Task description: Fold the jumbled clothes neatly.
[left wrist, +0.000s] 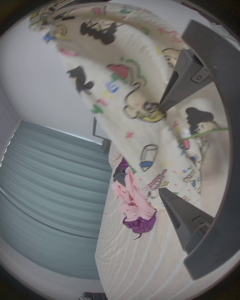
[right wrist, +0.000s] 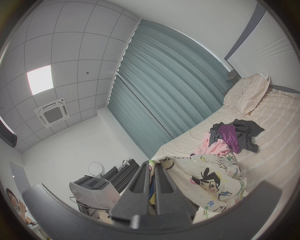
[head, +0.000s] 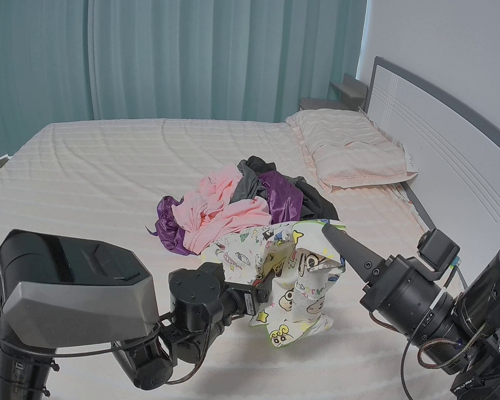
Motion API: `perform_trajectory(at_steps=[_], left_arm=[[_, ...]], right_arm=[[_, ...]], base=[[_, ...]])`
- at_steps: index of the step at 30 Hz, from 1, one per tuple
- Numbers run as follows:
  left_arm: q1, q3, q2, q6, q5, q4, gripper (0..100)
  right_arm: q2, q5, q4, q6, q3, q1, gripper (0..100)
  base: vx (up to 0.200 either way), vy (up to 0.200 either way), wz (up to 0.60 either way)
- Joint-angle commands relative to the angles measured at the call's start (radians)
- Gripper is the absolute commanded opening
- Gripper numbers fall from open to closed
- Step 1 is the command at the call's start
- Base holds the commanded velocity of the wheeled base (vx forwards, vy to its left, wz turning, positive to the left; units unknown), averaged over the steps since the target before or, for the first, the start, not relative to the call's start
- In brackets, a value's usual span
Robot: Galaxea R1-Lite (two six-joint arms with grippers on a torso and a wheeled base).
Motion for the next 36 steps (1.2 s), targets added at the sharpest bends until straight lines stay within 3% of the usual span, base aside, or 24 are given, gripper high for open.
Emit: perform_trajectory(at_steps=[1, 16, 36], left_arm=[[0.020, -0.044, -0.002, 0.003, 0.018, 0.002, 100], [0.084, -0.192, 0.186, 0.034, 0.026, 0.010, 100], [0.133, -0.179, 0.268, 0.017, 0.024, 0.008, 100]], right_arm=[[-0.002, 0.000, -0.001, -0.001, 0.000, 0.001, 0], [-0.074, -0.004, -0.003, -0.011, -0.012, 0.031, 0], [-0.073, 0.002, 0.022, -0.019, -0.106, 0.015, 0]], base=[[0.000, 0.000, 0.00], [0.000, 0.000, 0.00], [0.000, 0.000, 0.00]])
